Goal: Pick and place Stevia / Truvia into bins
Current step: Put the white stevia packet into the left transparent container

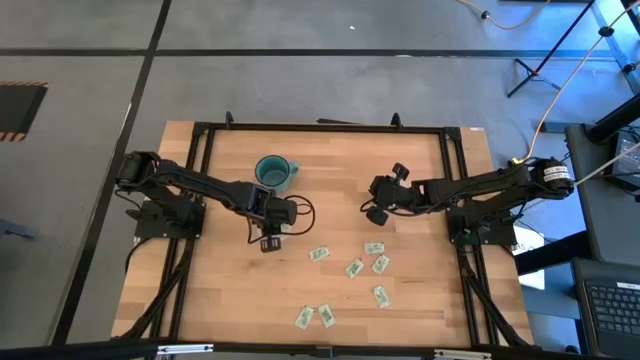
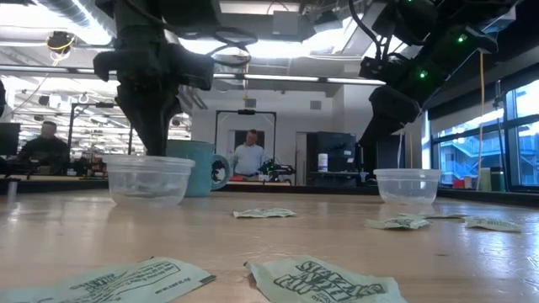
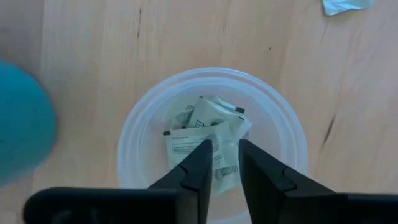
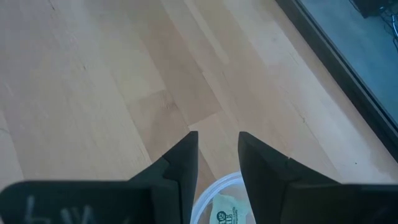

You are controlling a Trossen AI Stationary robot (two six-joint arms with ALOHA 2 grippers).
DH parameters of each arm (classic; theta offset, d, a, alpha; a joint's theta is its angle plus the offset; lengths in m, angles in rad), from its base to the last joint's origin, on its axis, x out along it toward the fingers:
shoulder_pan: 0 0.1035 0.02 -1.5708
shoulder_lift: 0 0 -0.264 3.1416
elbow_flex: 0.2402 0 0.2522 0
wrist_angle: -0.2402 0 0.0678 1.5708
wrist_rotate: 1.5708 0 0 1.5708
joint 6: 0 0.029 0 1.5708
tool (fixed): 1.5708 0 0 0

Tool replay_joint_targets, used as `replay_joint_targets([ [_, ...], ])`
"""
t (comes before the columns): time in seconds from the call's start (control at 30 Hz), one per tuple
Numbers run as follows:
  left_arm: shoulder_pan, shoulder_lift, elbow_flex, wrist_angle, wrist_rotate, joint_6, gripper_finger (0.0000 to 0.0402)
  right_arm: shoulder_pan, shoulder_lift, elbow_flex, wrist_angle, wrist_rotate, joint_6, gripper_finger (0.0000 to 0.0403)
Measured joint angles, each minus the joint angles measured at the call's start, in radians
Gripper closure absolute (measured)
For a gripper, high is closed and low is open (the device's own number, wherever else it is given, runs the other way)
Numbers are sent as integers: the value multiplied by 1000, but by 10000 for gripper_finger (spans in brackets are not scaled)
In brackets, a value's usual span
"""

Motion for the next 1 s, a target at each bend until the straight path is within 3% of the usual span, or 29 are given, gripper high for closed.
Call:
replay_joint_targets([
  [0.2, 0, -11, 72, -36, 0, 45, 306, 0, 0, 0, 0, 0, -1, 285],
  [0.47, -11, -3, 107, 167, 33, 192, 307, 0, 0, 0, 1, 0, -3, 285],
  [1.0, -48, 215, 106, 420, 159, 334, 286, 0, 0, 0, 2, 0, 5, 285],
])
